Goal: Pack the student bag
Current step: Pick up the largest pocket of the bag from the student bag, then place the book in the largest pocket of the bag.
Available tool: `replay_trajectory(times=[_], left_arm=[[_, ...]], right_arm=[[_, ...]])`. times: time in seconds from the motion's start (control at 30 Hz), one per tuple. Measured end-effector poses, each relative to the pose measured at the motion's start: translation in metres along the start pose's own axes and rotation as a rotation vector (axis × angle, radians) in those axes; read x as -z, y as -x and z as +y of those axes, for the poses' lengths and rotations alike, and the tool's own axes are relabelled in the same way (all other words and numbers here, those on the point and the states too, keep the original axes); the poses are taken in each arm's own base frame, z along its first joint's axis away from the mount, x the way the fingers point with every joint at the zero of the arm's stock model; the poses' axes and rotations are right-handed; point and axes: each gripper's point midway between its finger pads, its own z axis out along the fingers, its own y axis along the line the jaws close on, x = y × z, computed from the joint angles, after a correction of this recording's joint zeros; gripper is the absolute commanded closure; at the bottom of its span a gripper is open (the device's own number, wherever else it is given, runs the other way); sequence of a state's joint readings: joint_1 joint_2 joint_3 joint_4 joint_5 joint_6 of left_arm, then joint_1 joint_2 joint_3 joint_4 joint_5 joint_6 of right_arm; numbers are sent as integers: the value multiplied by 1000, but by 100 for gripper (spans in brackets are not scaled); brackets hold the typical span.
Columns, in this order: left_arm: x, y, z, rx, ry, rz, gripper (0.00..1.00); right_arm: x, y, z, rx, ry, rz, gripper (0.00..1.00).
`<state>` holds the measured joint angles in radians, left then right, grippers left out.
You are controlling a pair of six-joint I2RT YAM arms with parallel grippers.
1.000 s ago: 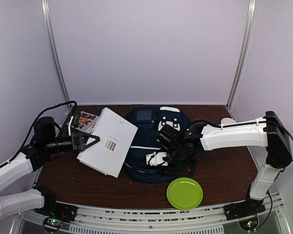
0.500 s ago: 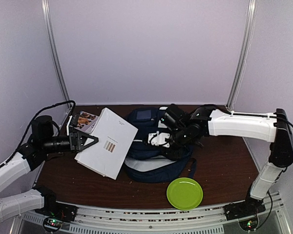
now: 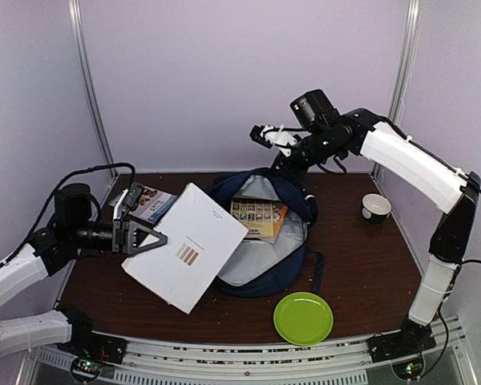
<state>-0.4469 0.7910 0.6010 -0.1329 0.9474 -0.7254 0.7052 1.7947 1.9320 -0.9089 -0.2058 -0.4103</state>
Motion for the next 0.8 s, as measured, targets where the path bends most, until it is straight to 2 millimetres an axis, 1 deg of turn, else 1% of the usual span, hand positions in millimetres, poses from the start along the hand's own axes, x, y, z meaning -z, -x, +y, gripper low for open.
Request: replay_trajectory(times=[0.1,0.17,0.27,0.33,0.4,0.53,0.6,0.67,0.8], left_arm=[[-14,-12,2,25,-19,63,73],[-27,-20,1,33,-38,107,73],[-47,-24,6,56,-51,137,73],[-65,-24,19,100,-37,136,73],[-83,-22,43,171,-1,114,74],[-111,-26,84,303,52,84,74],[-122,-28,95,349,59,70,74],[-131,-25,103,385,55,46,74],[-153,-9,120,471,16,-31,77]], right_arm=[[2,7,0,-18,11,-8,100],[3,8,1,-24,18,-10,100],[3,7,3,-32,29,-7,100],[3,7,4,-39,35,-6,100],[4,7,4,-43,38,-7,100],[5,4,6,-43,41,-5,100],[8,1,8,-43,44,-4,100],[10,1,9,-43,50,-7,100],[11,2,12,-44,65,-15,100]])
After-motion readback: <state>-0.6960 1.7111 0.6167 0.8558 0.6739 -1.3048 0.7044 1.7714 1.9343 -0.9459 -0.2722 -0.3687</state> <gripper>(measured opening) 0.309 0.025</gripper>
